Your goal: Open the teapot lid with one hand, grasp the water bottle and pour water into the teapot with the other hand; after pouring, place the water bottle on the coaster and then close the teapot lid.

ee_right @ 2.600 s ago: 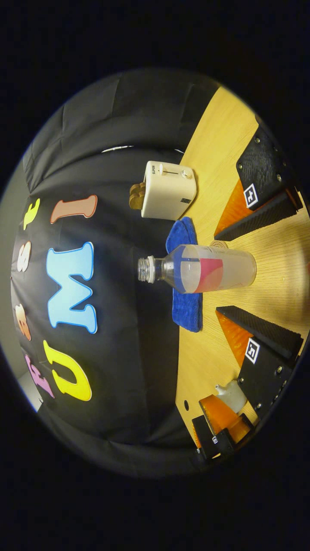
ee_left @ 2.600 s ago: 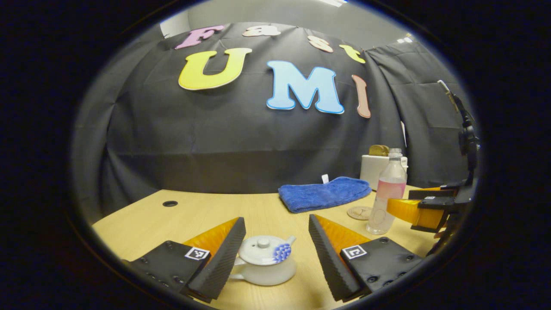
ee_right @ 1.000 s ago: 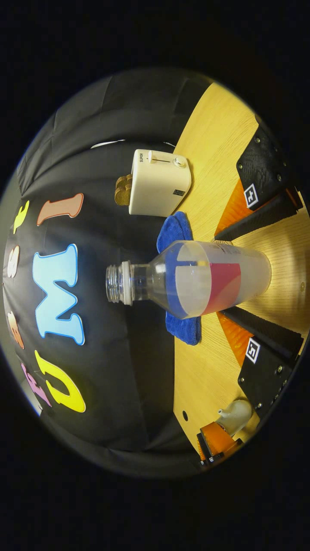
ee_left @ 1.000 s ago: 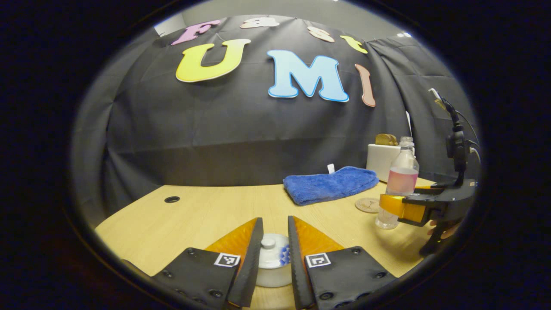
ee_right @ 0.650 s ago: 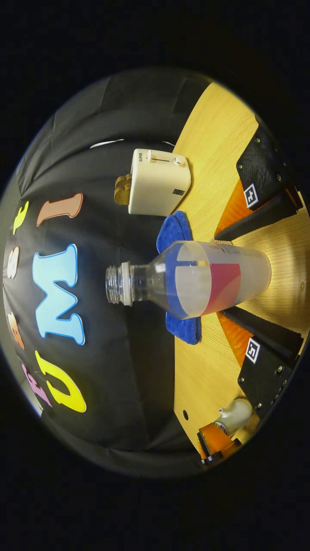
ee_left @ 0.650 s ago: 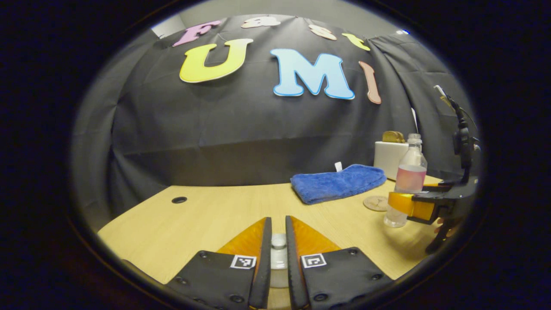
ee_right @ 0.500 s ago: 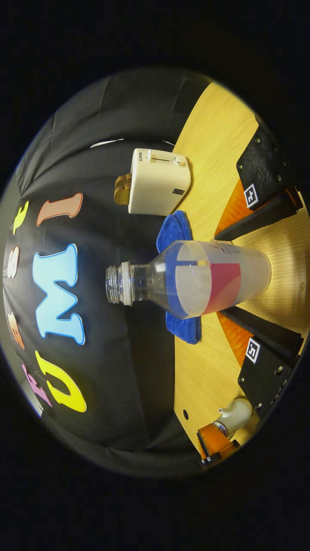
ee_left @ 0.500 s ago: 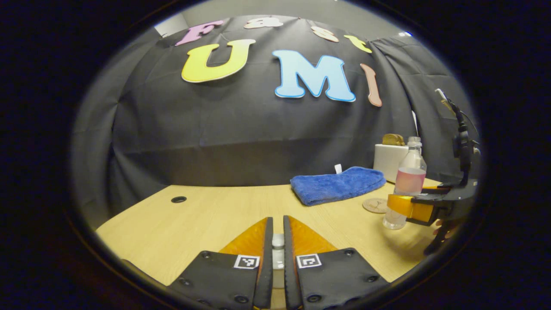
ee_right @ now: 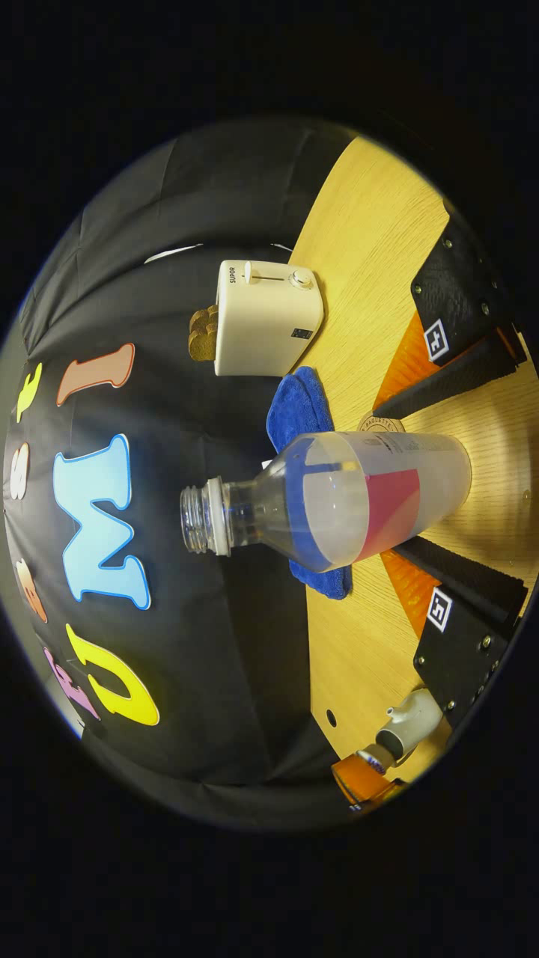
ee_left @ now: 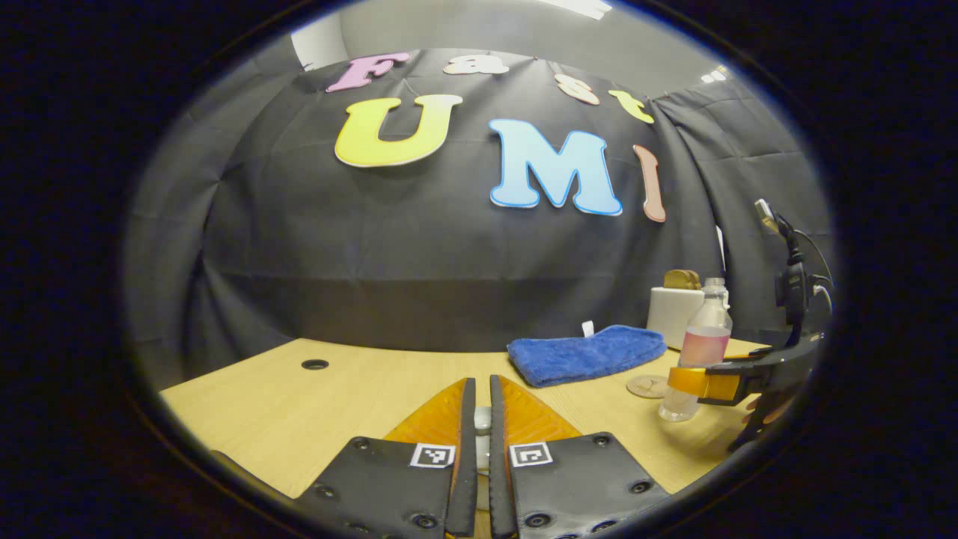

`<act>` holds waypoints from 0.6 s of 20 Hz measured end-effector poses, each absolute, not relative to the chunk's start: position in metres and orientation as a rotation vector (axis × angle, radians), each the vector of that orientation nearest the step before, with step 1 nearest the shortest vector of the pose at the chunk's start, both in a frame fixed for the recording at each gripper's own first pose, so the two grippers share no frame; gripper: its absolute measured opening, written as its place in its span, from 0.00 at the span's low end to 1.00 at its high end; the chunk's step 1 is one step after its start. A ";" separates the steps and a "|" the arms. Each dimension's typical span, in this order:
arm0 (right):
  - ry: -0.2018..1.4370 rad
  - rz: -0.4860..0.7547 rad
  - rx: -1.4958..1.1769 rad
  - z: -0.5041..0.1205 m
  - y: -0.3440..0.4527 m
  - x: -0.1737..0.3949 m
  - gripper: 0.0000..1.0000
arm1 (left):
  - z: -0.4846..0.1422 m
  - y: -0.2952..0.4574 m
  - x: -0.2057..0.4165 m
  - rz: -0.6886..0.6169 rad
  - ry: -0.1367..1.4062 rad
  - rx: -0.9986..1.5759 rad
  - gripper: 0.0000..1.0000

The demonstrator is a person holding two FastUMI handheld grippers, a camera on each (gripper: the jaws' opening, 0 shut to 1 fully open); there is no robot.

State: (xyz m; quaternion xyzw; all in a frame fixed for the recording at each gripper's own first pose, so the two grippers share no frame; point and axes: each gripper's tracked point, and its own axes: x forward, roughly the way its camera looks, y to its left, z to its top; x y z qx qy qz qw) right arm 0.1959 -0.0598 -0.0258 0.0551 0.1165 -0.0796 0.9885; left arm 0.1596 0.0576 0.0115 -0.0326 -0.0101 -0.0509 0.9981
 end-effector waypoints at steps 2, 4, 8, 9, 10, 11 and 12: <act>0.231 -0.162 0.100 -0.026 -0.059 0.196 0.94 | 0.017 0.069 0.156 -0.082 -0.044 -0.074 0.15; 0.228 -0.165 0.088 -0.026 -0.058 0.196 0.94 | 0.016 0.079 0.156 -0.062 -0.049 -0.070 0.13; 0.217 -0.159 0.058 -0.024 -0.054 0.195 0.94 | 0.009 0.103 0.157 -0.018 -0.024 -0.063 0.15; 0.214 -0.155 0.050 -0.023 -0.053 0.195 0.94 | 0.008 0.108 0.158 -0.012 -0.021 -0.064 0.15; 0.211 -0.153 0.042 -0.023 -0.052 0.195 0.94 | 0.007 0.114 0.158 -0.008 -0.011 -0.070 0.15; 0.209 -0.153 0.035 -0.022 -0.052 0.195 0.94 | 0.002 0.119 0.159 0.003 0.000 -0.075 0.15; 0.207 -0.154 0.029 -0.023 -0.051 0.196 0.94 | 0.001 0.125 0.159 0.009 0.005 -0.076 0.15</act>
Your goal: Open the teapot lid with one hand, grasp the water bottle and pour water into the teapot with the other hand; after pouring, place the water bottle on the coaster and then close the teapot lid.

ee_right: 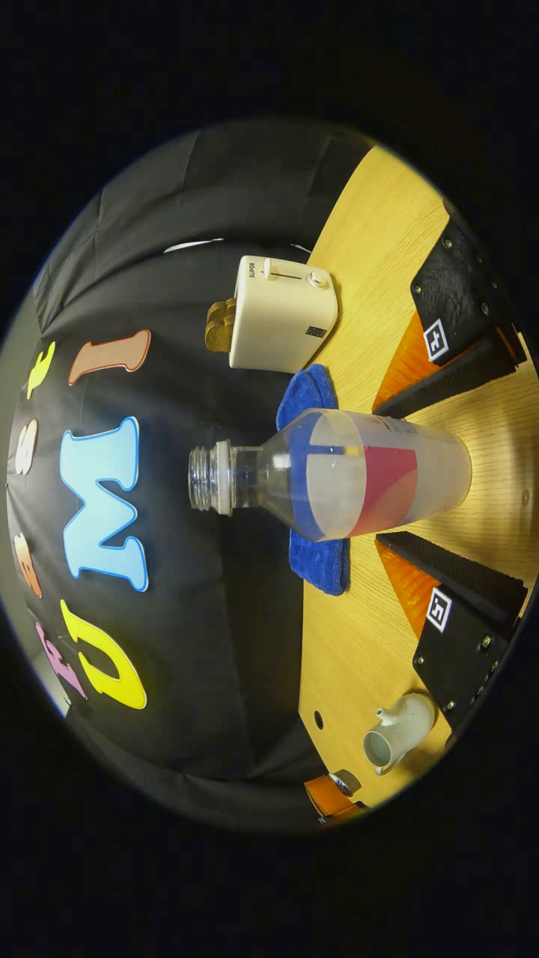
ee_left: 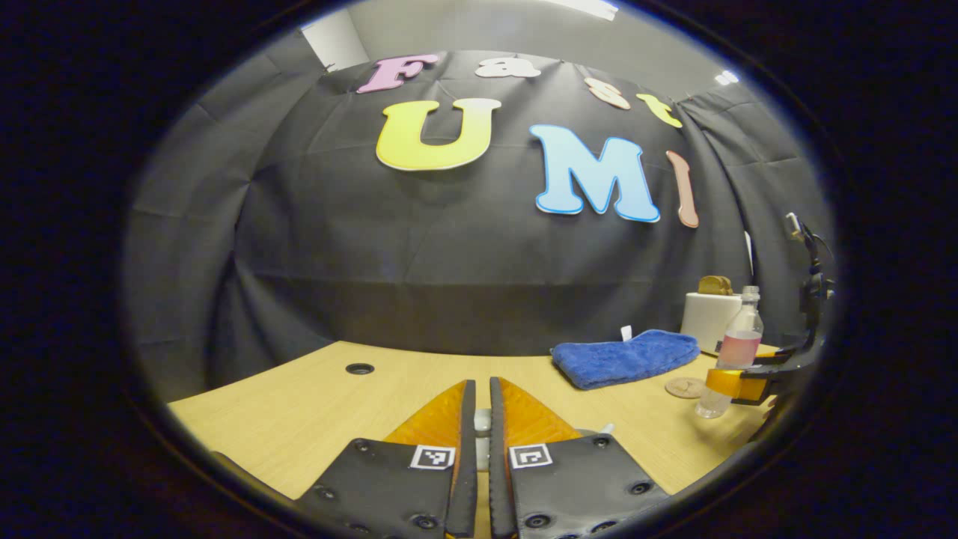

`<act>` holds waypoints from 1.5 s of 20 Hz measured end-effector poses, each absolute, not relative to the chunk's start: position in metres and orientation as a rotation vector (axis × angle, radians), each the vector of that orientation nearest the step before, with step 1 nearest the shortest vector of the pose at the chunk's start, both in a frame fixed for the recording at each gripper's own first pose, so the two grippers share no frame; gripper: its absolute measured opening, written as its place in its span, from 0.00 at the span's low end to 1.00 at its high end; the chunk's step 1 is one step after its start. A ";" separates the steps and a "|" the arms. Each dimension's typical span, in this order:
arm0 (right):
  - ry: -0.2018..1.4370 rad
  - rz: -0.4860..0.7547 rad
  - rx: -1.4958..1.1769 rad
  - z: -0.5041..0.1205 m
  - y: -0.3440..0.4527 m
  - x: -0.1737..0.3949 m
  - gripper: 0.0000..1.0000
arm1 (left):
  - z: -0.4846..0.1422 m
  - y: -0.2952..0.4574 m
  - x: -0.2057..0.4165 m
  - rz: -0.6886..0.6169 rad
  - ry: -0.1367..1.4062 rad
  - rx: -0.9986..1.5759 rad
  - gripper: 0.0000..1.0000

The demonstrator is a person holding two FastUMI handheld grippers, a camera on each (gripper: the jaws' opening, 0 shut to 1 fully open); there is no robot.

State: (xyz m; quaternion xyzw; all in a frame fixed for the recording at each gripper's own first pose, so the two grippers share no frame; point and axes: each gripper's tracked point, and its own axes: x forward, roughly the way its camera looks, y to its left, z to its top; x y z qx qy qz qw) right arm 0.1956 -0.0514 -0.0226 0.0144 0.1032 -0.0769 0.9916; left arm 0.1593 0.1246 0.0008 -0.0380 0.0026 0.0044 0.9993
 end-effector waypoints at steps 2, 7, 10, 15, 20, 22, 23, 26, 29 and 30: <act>0.208 -0.161 0.028 -0.023 -0.053 0.195 0.94 | 0.002 0.137 0.159 0.027 0.008 -0.081 0.13; 0.212 -0.167 0.042 -0.023 -0.054 0.196 0.93 | -0.013 0.159 0.164 0.061 0.040 -0.080 0.15; 0.210 -0.171 0.033 -0.024 -0.053 0.195 0.77 | -0.022 0.162 0.169 0.065 0.062 -0.086 0.15; 0.210 -0.172 0.026 -0.024 -0.053 0.195 0.76 | -0.024 0.159 0.170 0.060 0.070 -0.084 0.12; 0.200 -0.166 0.000 -0.023 -0.050 0.194 0.75 | -0.024 0.159 0.170 0.056 0.069 -0.082 0.15; 0.194 -0.172 -0.029 -0.021 -0.049 0.194 0.75 | -0.024 0.160 0.170 0.056 0.067 -0.080 0.15; 0.191 -0.171 -0.045 -0.021 -0.047 0.194 0.75 | -0.023 0.160 0.170 0.054 0.067 -0.078 0.15; 0.188 -0.174 -0.136 -0.019 -0.039 0.192 0.75 | -0.023 0.160 0.172 0.048 0.063 -0.077 0.15; 0.191 -0.157 -0.279 -0.018 -0.023 0.191 0.75 | -0.022 0.160 0.172 0.038 0.056 -0.090 0.15; 0.193 -0.147 -0.332 -0.019 -0.017 0.191 0.75 | -0.022 0.161 0.172 0.033 0.053 -0.096 0.12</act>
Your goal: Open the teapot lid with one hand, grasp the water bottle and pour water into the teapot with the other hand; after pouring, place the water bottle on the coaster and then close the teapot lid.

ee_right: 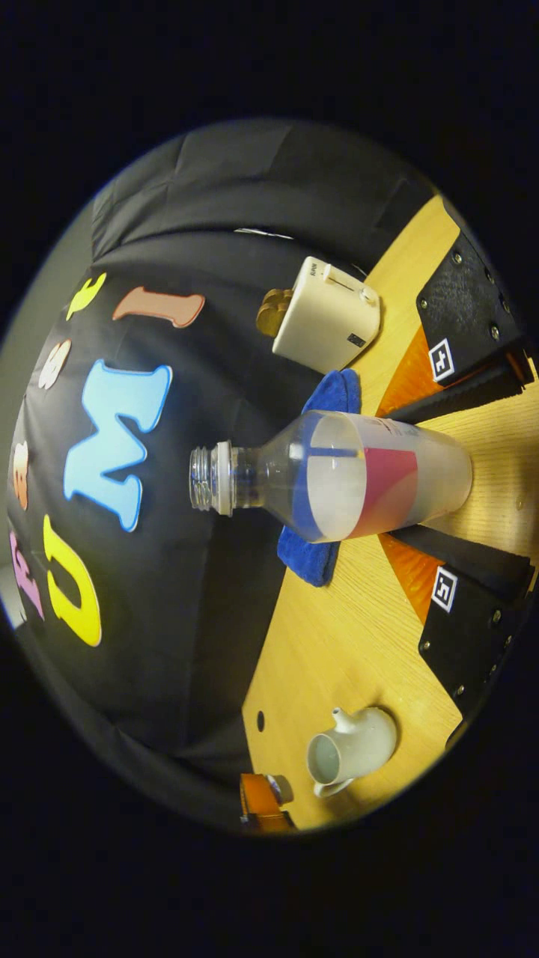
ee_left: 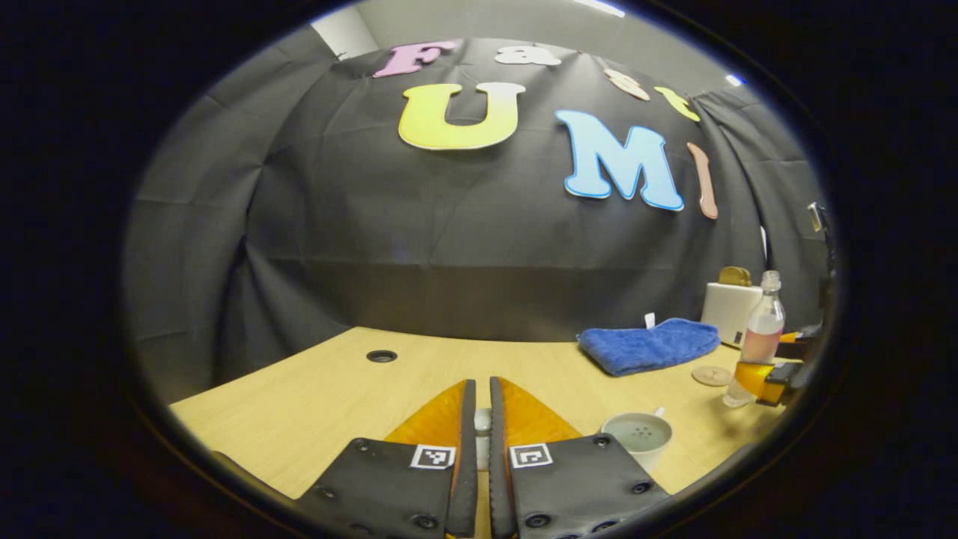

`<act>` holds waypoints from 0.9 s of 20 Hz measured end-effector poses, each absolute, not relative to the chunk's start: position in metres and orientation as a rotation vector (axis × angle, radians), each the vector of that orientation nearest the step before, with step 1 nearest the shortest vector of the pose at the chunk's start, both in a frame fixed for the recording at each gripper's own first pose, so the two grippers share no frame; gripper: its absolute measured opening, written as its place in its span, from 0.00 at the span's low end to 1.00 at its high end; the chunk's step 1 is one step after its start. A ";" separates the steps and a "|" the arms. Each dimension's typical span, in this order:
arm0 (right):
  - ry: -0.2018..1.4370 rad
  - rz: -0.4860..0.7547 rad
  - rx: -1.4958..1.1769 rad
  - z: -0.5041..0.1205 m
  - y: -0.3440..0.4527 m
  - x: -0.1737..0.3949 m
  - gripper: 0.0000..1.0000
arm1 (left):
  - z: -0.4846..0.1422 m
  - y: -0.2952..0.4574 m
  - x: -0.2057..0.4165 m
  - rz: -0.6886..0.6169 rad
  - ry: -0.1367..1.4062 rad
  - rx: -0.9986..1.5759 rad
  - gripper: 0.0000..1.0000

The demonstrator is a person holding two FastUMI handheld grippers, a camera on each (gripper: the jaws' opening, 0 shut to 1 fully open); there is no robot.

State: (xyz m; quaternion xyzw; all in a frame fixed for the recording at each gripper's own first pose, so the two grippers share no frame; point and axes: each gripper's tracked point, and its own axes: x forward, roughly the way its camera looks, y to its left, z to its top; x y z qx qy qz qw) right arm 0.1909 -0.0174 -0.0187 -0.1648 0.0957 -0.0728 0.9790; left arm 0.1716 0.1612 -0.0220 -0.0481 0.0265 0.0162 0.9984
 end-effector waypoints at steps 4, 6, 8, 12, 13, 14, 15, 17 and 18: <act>0.190 -0.121 -0.553 -0.021 -0.001 0.189 0.75 | -0.020 0.164 0.172 0.016 0.042 -0.111 0.15; 0.180 -0.118 -0.641 -0.021 0.003 0.187 0.75 | -0.020 0.164 0.173 0.005 0.039 -0.112 0.15; 0.164 -0.103 -0.728 -0.019 0.012 0.188 0.75 | -0.020 0.165 0.174 -0.002 0.036 -0.102 0.15; 0.108 -0.080 -0.951 -0.009 0.027 0.191 0.75 | -0.017 0.166 0.176 -0.018 0.021 -0.103 0.15; 0.095 -0.073 -1.007 -0.008 0.030 0.191 0.75 | -0.017 0.166 0.177 -0.028 0.022 -0.099 0.15; 0.083 -0.070 -1.062 -0.007 0.032 0.192 0.75 | -0.018 0.165 0.177 -0.035 0.023 -0.095 0.15; 0.071 -0.068 -1.113 -0.005 0.034 0.192 0.75 | -0.018 0.166 0.177 -0.040 0.023 -0.090 0.15; 0.060 -0.064 -1.168 -0.001 0.034 0.197 0.75 | -0.017 0.167 0.179 -0.045 0.019 -0.085 0.15; 0.058 -0.064 -1.186 0.001 0.035 0.199 0.75 | -0.017 0.167 0.179 -0.048 0.018 -0.085 0.15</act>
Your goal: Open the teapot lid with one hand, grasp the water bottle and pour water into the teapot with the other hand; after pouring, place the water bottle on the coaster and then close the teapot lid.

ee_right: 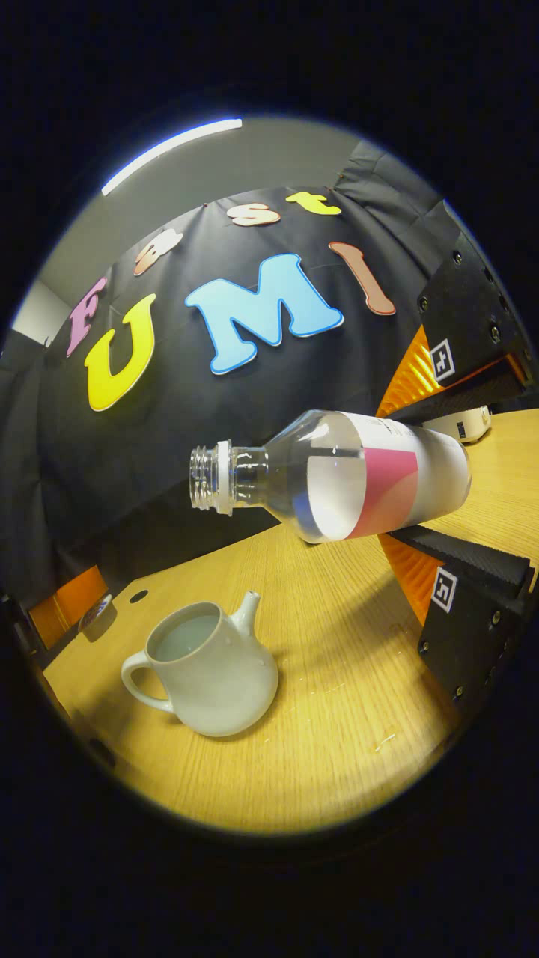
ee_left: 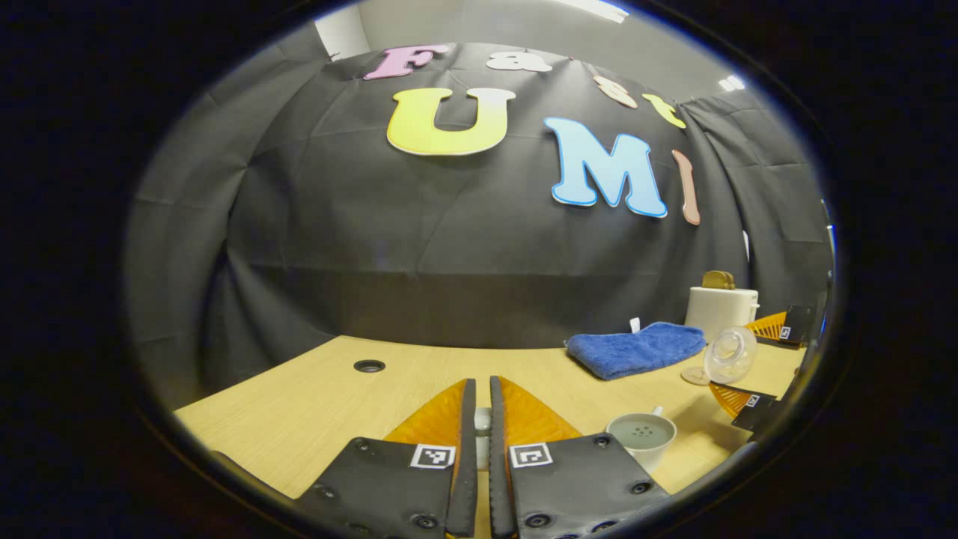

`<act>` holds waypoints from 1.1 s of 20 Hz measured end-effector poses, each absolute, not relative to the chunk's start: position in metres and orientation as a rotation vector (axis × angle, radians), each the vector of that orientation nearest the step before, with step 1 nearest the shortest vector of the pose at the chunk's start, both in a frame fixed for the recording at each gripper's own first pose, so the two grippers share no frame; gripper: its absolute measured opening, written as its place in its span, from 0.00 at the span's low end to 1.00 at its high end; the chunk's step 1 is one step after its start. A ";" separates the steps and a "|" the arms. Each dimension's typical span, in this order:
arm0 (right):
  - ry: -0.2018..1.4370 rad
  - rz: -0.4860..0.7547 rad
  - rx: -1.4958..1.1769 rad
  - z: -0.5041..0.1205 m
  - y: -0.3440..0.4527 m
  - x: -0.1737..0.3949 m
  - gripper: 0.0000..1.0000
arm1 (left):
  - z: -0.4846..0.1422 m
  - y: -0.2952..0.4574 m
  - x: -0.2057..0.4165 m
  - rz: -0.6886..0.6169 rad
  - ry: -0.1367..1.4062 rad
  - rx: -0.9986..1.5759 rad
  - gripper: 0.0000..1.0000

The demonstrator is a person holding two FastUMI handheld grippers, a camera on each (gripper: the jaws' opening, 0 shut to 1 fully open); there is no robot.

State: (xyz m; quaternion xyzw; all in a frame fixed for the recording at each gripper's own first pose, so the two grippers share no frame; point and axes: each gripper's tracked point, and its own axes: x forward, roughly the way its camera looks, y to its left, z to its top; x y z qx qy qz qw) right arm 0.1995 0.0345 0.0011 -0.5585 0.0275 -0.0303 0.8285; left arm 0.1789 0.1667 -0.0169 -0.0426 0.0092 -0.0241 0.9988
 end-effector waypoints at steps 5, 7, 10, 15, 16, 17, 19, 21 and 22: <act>0.024 -0.045 -1.342 0.011 0.047 0.206 0.75 | -0.018 0.163 0.179 -0.060 0.025 -0.075 0.12; 0.013 -0.028 -1.399 0.011 0.054 0.208 0.75 | -0.018 0.164 0.178 -0.063 0.024 -0.076 0.12; -0.002 -0.008 -1.480 0.010 0.060 0.208 0.74 | -0.018 0.162 0.178 -0.073 0.025 -0.075 0.14; -0.054 0.008 -1.620 0.021 0.066 0.208 0.74 | -0.016 0.166 0.180 -0.079 0.018 -0.068 0.15; -0.064 0.007 -1.644 0.021 0.067 0.210 0.75 | -0.018 0.167 0.180 -0.079 0.021 -0.066 0.15; -0.075 0.006 -1.668 0.023 0.067 0.210 0.74 | -0.017 0.169 0.180 -0.079 0.021 -0.063 0.12; -0.102 0.008 -1.721 0.025 0.069 0.210 0.74 | -0.018 0.170 0.180 -0.080 0.021 -0.057 0.15; -0.118 0.012 -1.767 0.025 0.069 0.210 0.74 | -0.016 0.171 0.180 -0.081 0.018 -0.057 0.15; -0.123 0.013 -1.786 0.027 0.070 0.214 0.75 | -0.018 0.171 0.180 -0.082 0.019 -0.057 0.15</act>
